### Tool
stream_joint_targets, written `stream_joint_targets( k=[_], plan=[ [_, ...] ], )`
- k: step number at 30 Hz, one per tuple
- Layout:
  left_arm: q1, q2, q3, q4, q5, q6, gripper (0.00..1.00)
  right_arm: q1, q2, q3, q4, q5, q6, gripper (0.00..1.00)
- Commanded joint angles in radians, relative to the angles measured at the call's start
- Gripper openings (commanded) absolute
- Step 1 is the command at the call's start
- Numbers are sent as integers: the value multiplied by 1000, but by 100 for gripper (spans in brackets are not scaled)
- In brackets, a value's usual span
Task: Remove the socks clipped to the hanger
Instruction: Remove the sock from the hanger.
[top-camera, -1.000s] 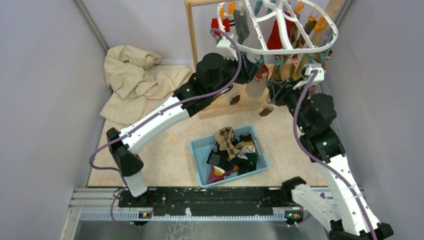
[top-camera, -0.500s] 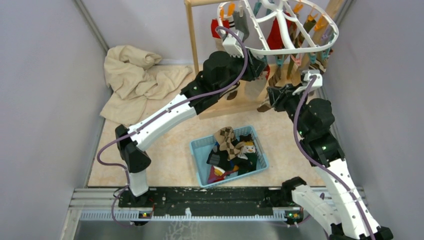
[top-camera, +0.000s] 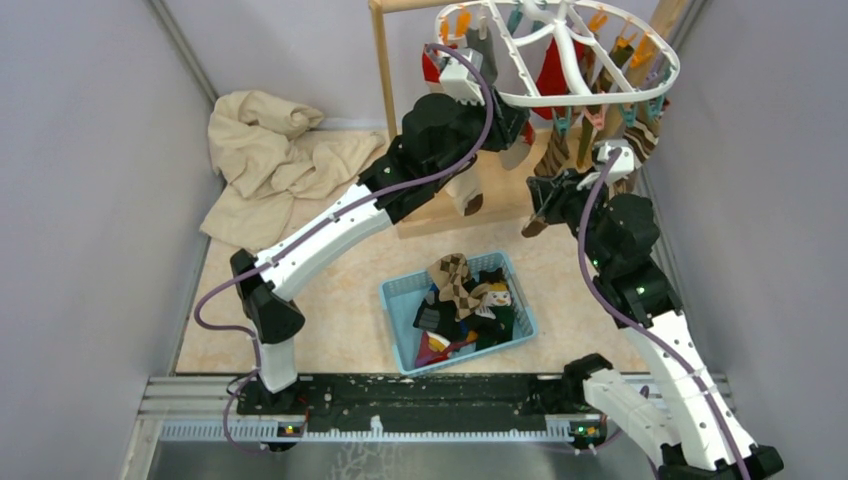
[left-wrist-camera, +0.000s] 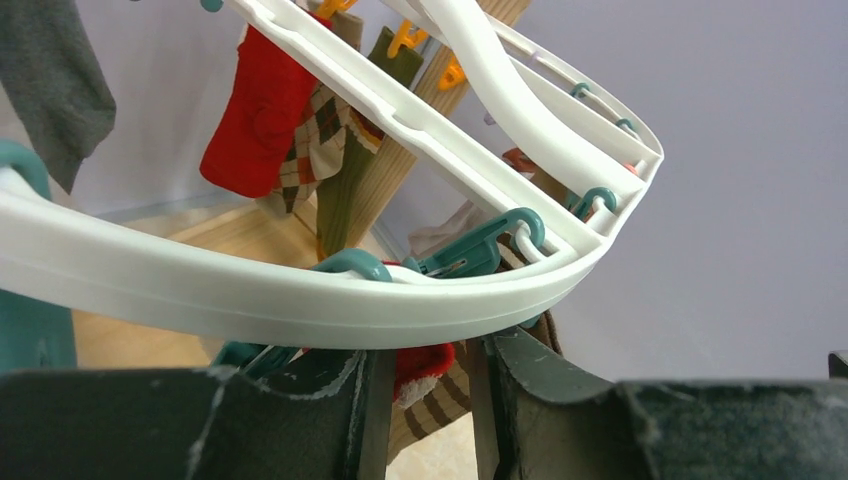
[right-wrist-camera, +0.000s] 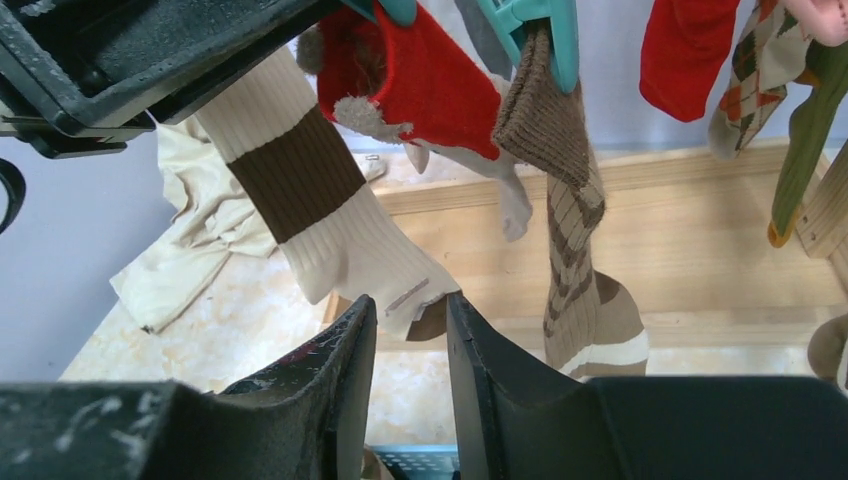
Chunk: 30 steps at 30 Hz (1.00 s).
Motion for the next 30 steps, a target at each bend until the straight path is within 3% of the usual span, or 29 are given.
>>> stream_joint_targets(
  k=[1, 9, 17, 30],
  plan=[
    [13, -7, 23, 0, -33, 33, 37, -8, 22, -9, 78, -4, -1, 35],
    [23, -34, 1, -10, -14, 40, 39, -7, 109, -77, 281, -39, -39, 53],
    [46, -65, -13, -28, 19, 41, 40, -8, 213, -168, 531, -30, -84, 54],
    [102, -76, -10, -53, 83, 24, 41, -32, 361, -151, 666, -15, -101, 53]
  ],
)
